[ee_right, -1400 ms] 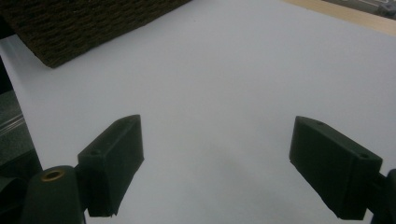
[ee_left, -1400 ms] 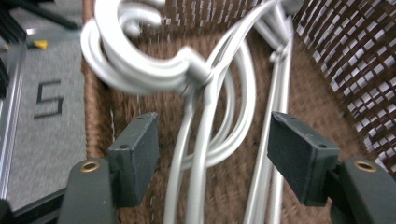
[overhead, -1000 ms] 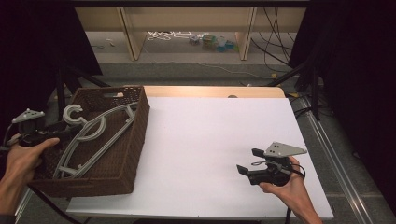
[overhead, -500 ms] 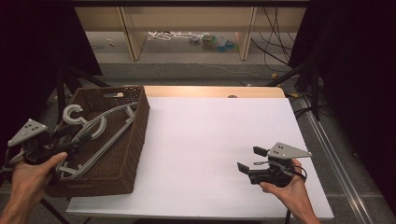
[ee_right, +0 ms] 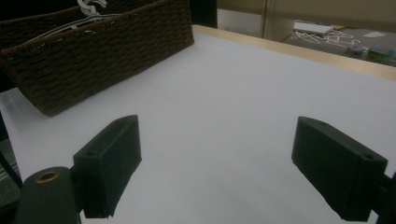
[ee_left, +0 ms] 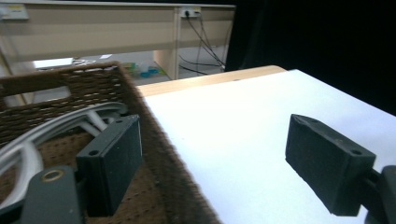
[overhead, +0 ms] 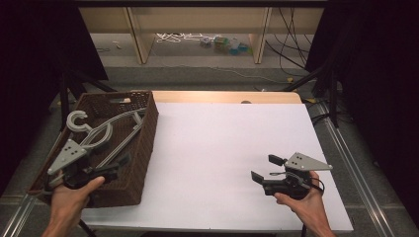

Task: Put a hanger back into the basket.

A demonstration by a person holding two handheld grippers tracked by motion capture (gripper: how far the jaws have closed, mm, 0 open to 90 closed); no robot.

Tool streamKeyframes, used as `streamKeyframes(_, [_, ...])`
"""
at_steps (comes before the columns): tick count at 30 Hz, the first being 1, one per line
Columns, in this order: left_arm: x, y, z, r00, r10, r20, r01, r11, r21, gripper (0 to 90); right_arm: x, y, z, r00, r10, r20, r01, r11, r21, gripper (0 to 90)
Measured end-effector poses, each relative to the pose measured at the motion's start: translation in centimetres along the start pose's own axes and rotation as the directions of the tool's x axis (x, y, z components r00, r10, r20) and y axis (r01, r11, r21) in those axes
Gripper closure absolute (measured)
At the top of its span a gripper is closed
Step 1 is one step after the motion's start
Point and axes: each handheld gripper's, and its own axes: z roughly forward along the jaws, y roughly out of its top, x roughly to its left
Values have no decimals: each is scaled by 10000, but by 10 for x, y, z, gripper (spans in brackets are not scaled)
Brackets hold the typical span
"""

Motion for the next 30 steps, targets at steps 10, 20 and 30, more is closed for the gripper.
streamKeyframes(10, [-22,-19,21,9979,207,620,-208,9998,8,180,3,-2,-3,10000,20,68,-17,9995,-307,167])
streamKeyframes(20, [-35,-38,27,9939,402,1025,-425,9989,204,175,12,-3,-1,9998,-182,84,186,9983,-549,167])
streamKeyframes(30, [-43,-53,21,9938,469,1006,-485,9987,136,167,18,-9,-3,9999,-144,-72,141,9988,-480,167])
